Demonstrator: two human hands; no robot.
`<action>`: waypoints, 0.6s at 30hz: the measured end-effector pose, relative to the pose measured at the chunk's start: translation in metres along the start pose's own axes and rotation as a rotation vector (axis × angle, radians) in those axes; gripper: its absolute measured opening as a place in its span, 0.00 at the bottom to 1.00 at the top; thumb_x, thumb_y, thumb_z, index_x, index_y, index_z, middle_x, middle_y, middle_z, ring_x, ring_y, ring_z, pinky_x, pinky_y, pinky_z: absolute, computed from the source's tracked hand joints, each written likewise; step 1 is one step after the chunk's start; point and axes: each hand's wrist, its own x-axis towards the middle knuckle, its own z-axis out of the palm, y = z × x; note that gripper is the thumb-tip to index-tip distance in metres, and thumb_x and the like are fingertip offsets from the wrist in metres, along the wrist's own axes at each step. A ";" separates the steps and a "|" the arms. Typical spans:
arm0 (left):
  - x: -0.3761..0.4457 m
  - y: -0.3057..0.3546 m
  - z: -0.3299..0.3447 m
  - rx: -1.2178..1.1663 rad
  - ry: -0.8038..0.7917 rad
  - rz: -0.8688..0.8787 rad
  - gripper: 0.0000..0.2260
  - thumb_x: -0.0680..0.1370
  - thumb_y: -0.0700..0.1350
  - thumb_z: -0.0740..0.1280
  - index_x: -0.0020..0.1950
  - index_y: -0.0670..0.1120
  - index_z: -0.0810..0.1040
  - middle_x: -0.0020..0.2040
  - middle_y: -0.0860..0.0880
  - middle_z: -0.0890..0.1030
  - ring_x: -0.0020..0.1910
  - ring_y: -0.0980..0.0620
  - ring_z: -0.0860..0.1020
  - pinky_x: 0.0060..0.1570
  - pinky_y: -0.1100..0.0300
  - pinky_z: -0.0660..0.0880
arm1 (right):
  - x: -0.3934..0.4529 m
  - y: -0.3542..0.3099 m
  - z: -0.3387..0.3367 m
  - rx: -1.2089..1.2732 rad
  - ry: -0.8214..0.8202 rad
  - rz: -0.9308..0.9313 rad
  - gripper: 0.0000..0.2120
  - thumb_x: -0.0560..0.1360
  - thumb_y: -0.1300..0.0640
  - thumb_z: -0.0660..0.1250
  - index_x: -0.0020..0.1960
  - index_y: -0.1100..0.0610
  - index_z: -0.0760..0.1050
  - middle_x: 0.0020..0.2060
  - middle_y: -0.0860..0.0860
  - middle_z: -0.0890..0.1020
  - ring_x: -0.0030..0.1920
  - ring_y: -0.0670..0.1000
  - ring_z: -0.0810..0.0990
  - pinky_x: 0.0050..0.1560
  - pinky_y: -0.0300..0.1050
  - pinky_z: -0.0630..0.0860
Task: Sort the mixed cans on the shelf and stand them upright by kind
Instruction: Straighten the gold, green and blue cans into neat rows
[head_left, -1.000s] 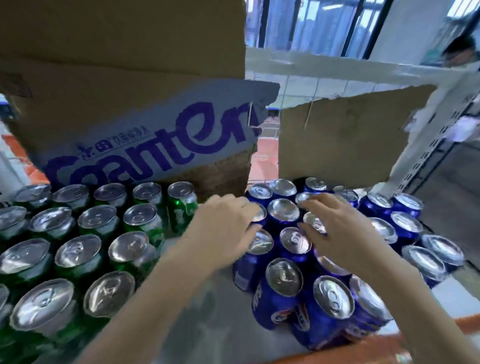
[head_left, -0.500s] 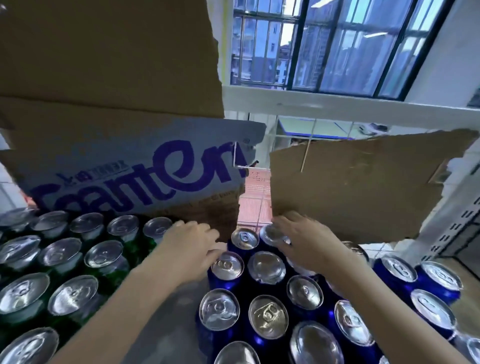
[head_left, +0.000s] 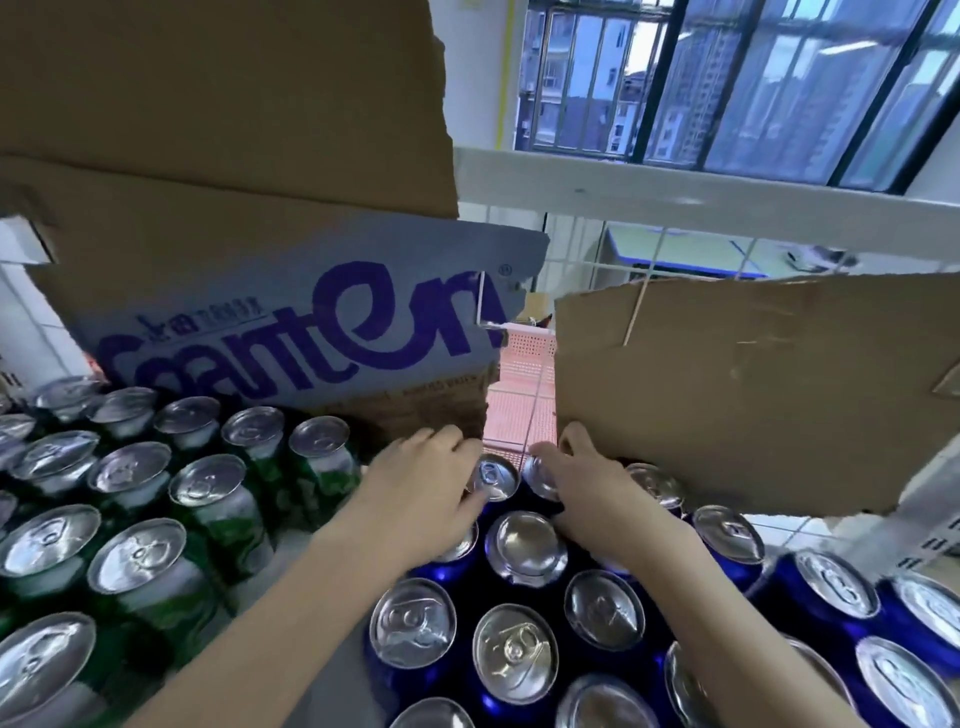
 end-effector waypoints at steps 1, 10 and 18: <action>0.005 0.007 0.003 -0.012 -0.045 0.009 0.20 0.78 0.53 0.58 0.68 0.49 0.66 0.62 0.50 0.70 0.61 0.50 0.69 0.58 0.55 0.70 | 0.000 0.002 0.000 0.018 0.005 -0.004 0.29 0.72 0.64 0.66 0.69 0.52 0.60 0.66 0.53 0.56 0.52 0.61 0.77 0.50 0.50 0.73; 0.045 0.006 -0.003 -0.106 -0.603 -0.045 0.35 0.73 0.44 0.65 0.75 0.60 0.52 0.67 0.45 0.67 0.59 0.45 0.72 0.58 0.51 0.74 | 0.000 0.002 0.004 -0.019 0.022 -0.002 0.31 0.72 0.63 0.66 0.71 0.53 0.57 0.65 0.55 0.58 0.54 0.61 0.74 0.45 0.44 0.64; 0.050 0.004 -0.003 -0.079 -0.514 -0.007 0.29 0.72 0.53 0.70 0.70 0.49 0.65 0.65 0.44 0.69 0.58 0.44 0.73 0.52 0.54 0.74 | -0.003 0.002 0.005 0.063 0.055 -0.016 0.30 0.70 0.64 0.67 0.69 0.52 0.61 0.63 0.53 0.61 0.51 0.59 0.75 0.47 0.47 0.71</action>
